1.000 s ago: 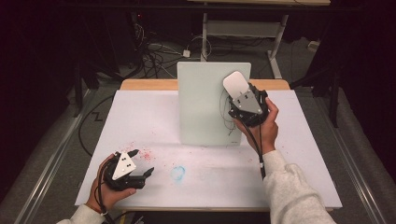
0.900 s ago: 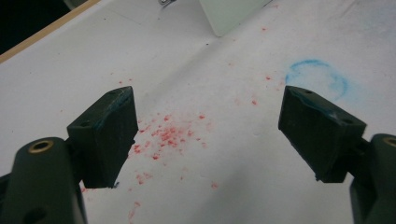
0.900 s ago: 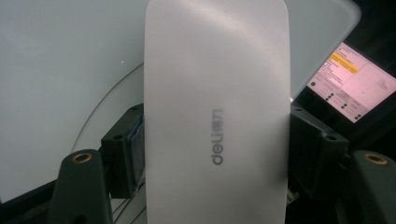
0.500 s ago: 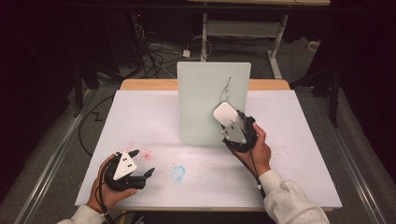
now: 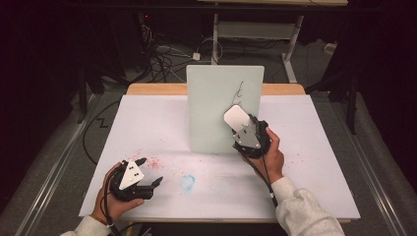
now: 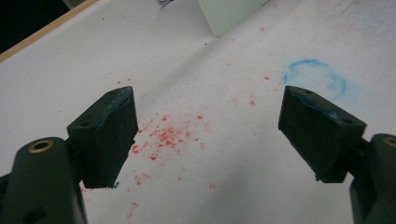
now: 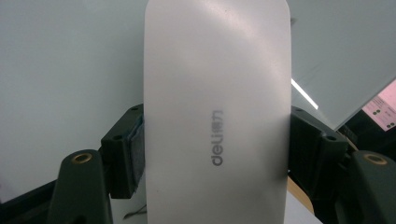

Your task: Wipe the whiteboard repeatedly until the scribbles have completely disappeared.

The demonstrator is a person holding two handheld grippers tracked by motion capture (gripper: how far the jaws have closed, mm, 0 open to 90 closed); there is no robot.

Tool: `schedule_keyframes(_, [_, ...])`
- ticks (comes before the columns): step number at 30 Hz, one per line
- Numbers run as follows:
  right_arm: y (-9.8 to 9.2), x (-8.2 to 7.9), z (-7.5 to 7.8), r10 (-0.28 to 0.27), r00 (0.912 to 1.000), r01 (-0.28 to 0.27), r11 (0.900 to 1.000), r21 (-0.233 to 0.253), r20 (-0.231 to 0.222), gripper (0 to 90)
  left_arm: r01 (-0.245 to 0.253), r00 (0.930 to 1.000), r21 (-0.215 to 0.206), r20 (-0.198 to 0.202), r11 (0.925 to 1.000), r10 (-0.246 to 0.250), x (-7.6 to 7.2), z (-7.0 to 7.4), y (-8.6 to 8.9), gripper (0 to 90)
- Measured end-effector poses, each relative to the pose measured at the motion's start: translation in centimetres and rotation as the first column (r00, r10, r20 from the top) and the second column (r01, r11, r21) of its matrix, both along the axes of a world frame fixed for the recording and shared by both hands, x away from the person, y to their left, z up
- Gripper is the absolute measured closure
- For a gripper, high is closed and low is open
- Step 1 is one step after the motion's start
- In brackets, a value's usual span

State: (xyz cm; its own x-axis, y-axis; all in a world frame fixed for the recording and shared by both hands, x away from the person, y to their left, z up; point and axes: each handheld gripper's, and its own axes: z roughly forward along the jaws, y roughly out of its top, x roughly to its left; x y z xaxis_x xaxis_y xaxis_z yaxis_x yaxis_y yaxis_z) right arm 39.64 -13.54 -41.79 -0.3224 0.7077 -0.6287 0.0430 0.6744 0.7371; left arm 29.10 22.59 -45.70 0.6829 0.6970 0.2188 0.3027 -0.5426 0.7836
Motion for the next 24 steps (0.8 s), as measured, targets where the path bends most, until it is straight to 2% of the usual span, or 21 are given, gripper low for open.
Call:
schedule_keyframes(2, [0.1, 0.4, 1.1, -0.01, 0.9998, 0.01, 1.0, 0.005, 0.017, 30.8, -0.002, 1.0, 0.001, 0.0, 1.0, 0.002, 0.0, 0.0, 0.0, 18.9])
schedule_keyframes(8, [0.0, 1.8, 4.5, -0.043, 0.9984, 0.041, 0.997, 0.066, 0.037, 30.8, -0.001, 1.0, -0.002, 0.002, 1.0, 0.001, 0.0, 0.0, 0.0, 19.0])
schedule_keyframes(13, [-0.4, 2.4, 6.2, -0.069, 0.9964, 0.063, 0.992, 0.105, 0.05, 30.8, 0.0, 1.0, -0.003, 0.0, 1.0, 0.0, 0.0, 0.0, 0.1, 18.9])
schedule_keyframes(15, [-0.4, 2.4, 6.1, -0.073, 0.9959, 0.067, 0.992, 0.105, 0.053, 30.8, 0.0, 1.0, -0.003, 0.0, 1.0, 0.0, 0.0, 0.0, 0.1, 18.9])
schedule_keyframes(18, [-0.2, 2.1, 5.2, -0.078, 0.9953, 0.072, 0.993, 0.092, 0.057, 30.7, -0.001, 1.0, -0.002, 0.0, 1.0, 0.001, 0.0, 0.0, 0.1, 18.9])
schedule_keyframes(24, [0.6, 0.5, 1.2, -0.056, 0.9978, 0.056, 0.998, -0.006, 0.035, 30.8, 0.002, 1.0, 0.002, -0.004, 1.0, -0.002, 0.0, 0.0, -0.1, 19.0])
